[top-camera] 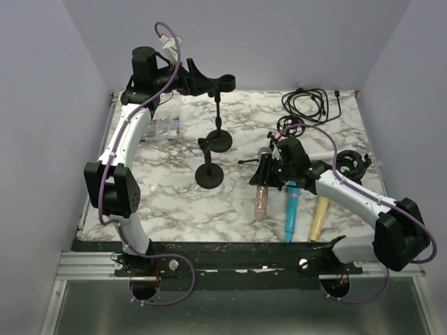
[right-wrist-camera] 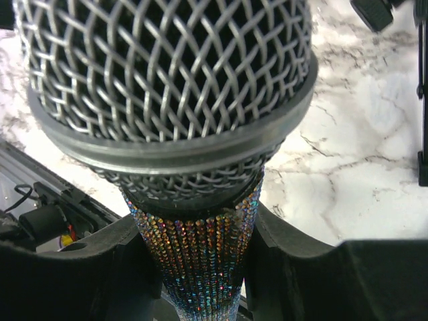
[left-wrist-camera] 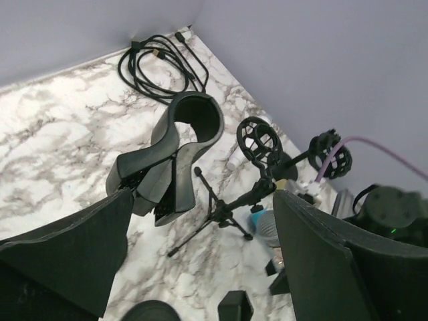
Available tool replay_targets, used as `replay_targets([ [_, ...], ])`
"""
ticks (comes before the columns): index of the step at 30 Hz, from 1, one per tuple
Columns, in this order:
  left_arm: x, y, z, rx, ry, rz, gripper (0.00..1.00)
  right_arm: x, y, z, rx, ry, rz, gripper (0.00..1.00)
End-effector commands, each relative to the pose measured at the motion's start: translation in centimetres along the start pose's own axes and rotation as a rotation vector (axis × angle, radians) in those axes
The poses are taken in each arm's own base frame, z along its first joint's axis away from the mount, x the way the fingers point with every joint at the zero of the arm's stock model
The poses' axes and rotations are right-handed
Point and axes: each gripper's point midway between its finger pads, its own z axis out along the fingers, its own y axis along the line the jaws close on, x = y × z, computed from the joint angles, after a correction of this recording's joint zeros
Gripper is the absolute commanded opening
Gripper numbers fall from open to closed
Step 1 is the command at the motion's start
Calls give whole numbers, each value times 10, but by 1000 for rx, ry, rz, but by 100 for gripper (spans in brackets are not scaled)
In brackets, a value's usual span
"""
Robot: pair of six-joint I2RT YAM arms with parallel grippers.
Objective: Remove the microphone from the stand
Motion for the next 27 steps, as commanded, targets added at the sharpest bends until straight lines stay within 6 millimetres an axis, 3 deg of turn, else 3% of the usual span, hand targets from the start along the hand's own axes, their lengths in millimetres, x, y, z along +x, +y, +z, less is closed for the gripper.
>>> replay_targets([
  [1,4,19,2,-111,-40,-229,85,12,-14,19,55,25,96,5],
  [13,4,35,0,-264,-88,-317,87,45,-65,32,215,37,168,13],
  [22,11,36,15,-238,-61,-357,87,54,-90,36,299,32,128,32],
  [27,12,35,18,-240,-58,-349,86,58,-94,41,303,39,126,42],
])
